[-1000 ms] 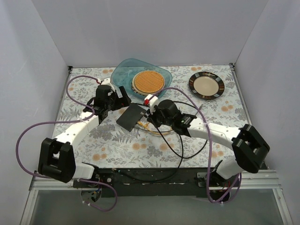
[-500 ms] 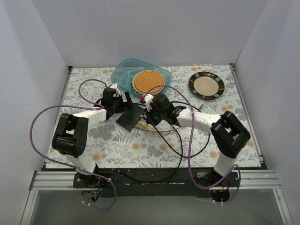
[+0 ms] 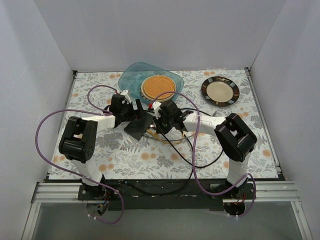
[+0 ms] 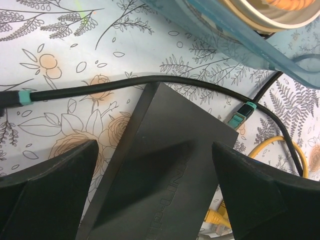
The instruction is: Insert the plug into the switch port
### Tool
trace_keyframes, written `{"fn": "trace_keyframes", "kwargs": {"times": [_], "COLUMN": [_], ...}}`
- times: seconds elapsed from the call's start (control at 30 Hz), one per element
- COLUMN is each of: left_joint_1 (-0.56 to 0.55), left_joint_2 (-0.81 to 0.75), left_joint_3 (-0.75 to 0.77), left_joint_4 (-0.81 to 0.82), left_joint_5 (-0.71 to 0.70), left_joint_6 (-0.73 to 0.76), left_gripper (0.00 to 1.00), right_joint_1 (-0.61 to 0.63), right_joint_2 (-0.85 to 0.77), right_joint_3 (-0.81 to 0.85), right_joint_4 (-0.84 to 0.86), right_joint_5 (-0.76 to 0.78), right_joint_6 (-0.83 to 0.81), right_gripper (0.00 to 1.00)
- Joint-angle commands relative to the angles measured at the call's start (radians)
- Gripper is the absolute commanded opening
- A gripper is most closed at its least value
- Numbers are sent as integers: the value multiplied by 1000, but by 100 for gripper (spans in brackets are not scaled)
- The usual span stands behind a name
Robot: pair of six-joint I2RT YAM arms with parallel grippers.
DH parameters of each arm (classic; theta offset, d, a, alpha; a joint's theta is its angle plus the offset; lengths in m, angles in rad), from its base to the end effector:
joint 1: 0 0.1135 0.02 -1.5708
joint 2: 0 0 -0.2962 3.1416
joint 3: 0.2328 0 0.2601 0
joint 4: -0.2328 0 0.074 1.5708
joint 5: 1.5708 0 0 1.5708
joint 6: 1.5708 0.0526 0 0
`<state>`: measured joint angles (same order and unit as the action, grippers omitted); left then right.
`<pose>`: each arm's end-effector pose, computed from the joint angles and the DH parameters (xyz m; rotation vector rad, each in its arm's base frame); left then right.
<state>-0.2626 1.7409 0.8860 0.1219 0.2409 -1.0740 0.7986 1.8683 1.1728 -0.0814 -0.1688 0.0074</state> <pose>0.3584 -0.1093 0.1702 -0.8527 2.3226 -0.9164 0.2932 0.3137 0.1924 -1.0079 2.1916 0.5839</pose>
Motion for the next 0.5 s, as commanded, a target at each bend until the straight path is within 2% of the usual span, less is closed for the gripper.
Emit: {"fn": "trace_keyframes", "kwargs": {"times": [0.0, 0.47], "left_joint_1": [6, 6], "left_joint_2": [8, 22], "left_joint_3": [41, 56], "left_joint_4": [15, 7], "left_joint_5": [43, 74], "left_joint_6": [14, 3], "left_gripper": [98, 98], "right_joint_1": [-9, -18], "right_joint_2": [12, 60], "right_joint_3": [16, 73], "right_joint_4": [3, -75], "right_joint_5": [-20, -14], "right_joint_6": [-4, -69], "right_gripper": [1, 1]}}
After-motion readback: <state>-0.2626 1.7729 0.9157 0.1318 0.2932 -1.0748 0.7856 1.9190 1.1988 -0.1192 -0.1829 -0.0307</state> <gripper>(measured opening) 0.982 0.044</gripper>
